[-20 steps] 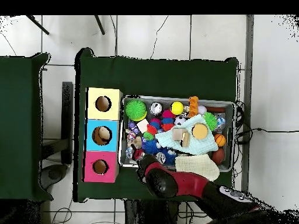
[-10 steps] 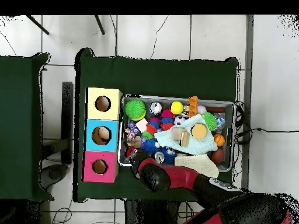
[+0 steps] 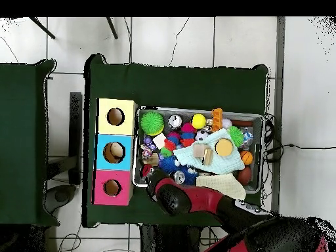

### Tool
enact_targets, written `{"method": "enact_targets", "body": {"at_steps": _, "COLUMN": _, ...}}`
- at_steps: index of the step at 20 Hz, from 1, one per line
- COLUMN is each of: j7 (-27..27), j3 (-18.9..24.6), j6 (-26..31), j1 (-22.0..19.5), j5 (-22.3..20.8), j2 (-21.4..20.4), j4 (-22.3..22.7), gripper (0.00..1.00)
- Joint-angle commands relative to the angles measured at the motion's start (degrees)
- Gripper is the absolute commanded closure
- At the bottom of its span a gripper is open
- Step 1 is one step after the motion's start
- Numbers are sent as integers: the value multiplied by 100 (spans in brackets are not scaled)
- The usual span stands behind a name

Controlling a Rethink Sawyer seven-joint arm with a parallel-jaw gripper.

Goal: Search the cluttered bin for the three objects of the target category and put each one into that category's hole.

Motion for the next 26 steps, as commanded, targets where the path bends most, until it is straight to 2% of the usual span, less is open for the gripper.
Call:
{"method": "enact_targets", "body": {"at_steps": 1, "j7": 238, "j3": 382, "j6": 426, "j1": 458, "j5": -133, "j2": 855, "j4": -1240, "gripper": 0}}
{"method": "enact_targets", "body": {"at_steps": 4, "j7": 199, "j3": 417, "j6": 609, "j1": 364, "j5": -116, "j2": 751, "j4": -1083, "gripper": 0}}
{"method": "enact_targets", "body": {"at_steps": 7, "j7": 219, "j3": 66, "j6": 1065, "j1": 605, "j5": 253, "j2": -14, "j4": -671, "gripper": 0}}
{"method": "enact_targets", "body": {"at_steps": 8, "j7": 212, "j3": 31, "j6": 1186, "j1": 604, "j5": 299, "j2": -153, "j4": -592, "gripper": 0}}
{"method": "enact_targets", "body": {"at_steps": 13, "j7": 88, "j3": 198, "j6": 1873, "j1": 316, "j5": 444, "j2": -738, "j4": -238, "gripper": 0}}
{"method": "enact_targets", "body": {"at_steps": 17, "j7": 362, "j3": -145, "j6": 2248, "j1": 678, "j5": 754, "j2": -1760, "j4": 122, "gripper": 0}}
{"method": "enact_targets", "body": {"at_steps": 19, "j7": 448, "j3": -63, "j6": 2454, "j1": 663, "j5": 872, "j2": -2093, "j4": 282, "gripper": 0}}
{"method": "enact_targets", "body": {"at_steps": 26, "j7": 483, "j3": 88, "j6": 2456, "j1": 568, "j5": 934, "j2": -2189, "j4": 376, "gripper": 0}}
